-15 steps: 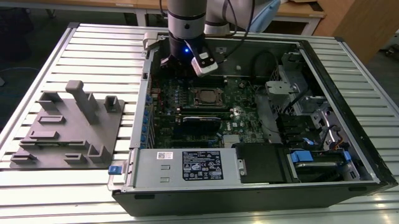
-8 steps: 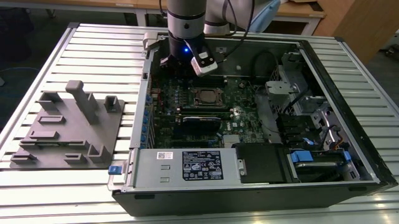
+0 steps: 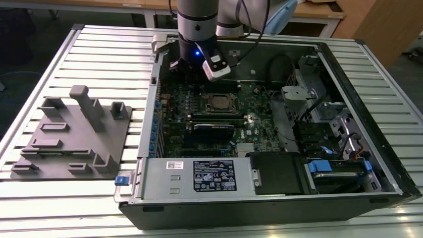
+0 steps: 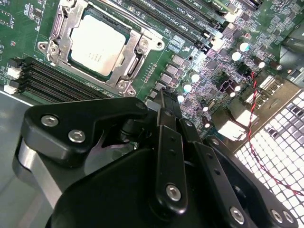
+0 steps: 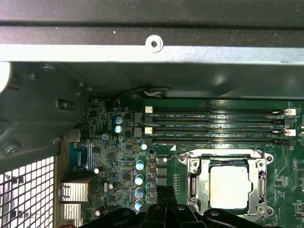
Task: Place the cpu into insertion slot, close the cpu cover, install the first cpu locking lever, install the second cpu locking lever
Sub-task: 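Install the first cpu locking lever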
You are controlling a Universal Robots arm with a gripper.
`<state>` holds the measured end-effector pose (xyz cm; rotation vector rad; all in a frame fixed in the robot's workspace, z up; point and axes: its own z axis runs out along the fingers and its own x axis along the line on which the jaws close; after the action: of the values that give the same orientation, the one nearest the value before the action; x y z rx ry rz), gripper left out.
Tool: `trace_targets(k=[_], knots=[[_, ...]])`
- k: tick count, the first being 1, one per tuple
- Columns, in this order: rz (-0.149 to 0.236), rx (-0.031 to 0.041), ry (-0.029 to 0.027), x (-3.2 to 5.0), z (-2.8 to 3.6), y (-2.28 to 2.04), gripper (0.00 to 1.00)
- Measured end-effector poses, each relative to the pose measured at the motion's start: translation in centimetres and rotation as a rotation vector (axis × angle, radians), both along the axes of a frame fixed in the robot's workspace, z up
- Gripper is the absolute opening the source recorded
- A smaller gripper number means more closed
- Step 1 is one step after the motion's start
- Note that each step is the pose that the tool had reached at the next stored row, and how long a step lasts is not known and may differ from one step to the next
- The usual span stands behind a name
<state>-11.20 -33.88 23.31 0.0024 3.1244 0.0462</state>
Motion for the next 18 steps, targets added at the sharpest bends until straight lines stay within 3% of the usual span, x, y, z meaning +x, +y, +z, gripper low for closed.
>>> trace_targets(k=[8,18], knots=[[0.0,-0.0001,0.0,-0.62,0.0,0.07,0.11],[-0.009,0.0,-0.0031,-0.82,0.46,0.76,0.11]])
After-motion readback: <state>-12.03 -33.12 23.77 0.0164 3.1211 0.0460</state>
